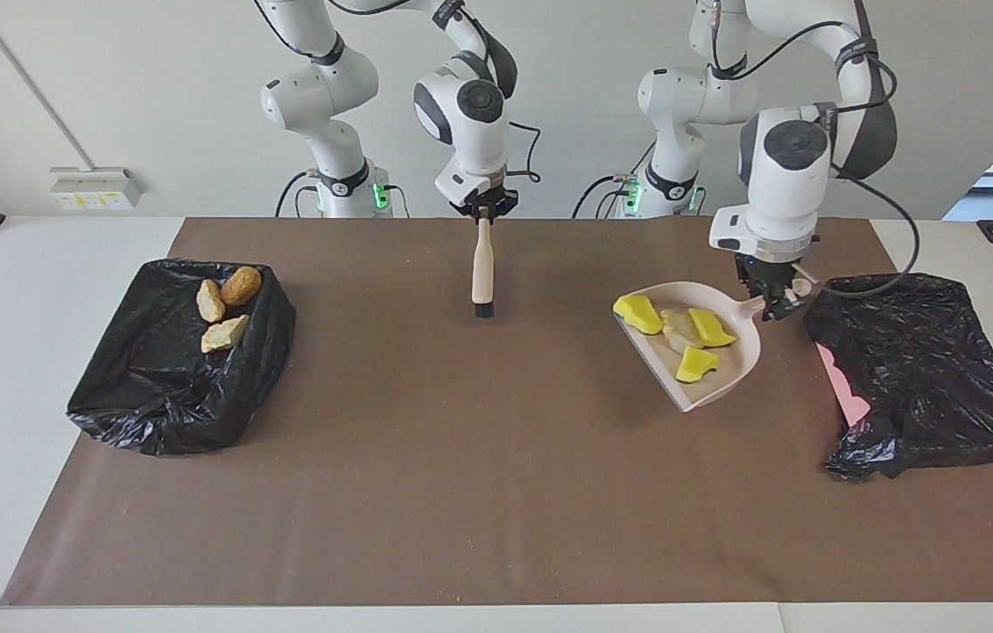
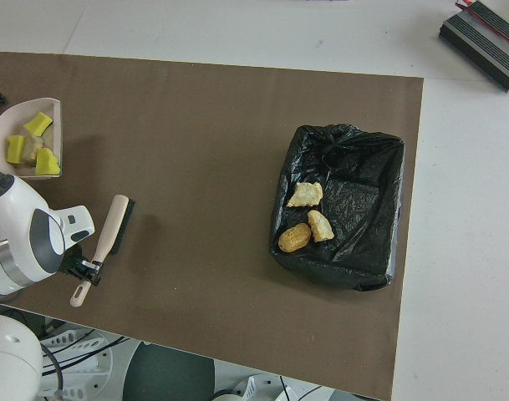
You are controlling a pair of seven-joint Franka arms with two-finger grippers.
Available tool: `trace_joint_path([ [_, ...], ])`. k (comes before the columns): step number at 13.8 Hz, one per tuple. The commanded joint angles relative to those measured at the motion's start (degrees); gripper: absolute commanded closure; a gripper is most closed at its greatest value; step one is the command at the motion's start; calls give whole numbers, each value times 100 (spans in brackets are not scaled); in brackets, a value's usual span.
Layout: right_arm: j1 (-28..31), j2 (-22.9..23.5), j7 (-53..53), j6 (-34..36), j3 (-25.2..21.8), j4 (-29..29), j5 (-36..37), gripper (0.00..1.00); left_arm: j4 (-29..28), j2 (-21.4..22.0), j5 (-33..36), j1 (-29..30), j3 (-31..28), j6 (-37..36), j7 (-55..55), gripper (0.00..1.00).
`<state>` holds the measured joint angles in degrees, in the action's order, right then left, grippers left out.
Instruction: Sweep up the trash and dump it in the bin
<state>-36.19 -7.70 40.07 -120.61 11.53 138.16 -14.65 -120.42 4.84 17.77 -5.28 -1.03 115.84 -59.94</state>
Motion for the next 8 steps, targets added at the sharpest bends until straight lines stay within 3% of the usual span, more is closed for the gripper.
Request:
trace_joint_path([
  [1,-152,250,168,-349,-11,114,-64,100,631,-69,-394,1024,68,-359,-1286,100],
  [3,-169,260,124,-314,-11,114,-64,93,1343,-464,-660,1921,50,-571,-2088,100],
  [4,-169,260,115,-323,-11,114,-56,82,1659,-649,-660,2299,50,-571,-2632,100],
  [5,-169,269,80,-332,-11,114,-56,50,1958,-798,-660,2590,41,-554,-3055,100],
  [6,-187,287,71,-375,-11,71,23,1,2275,-965,-599,2846,41,-545,-3364,100],
  [8,-83,409,54,-358,-46,-340,76,0,2715,-1351,-468,3285,41,-432,-3926,100],
])
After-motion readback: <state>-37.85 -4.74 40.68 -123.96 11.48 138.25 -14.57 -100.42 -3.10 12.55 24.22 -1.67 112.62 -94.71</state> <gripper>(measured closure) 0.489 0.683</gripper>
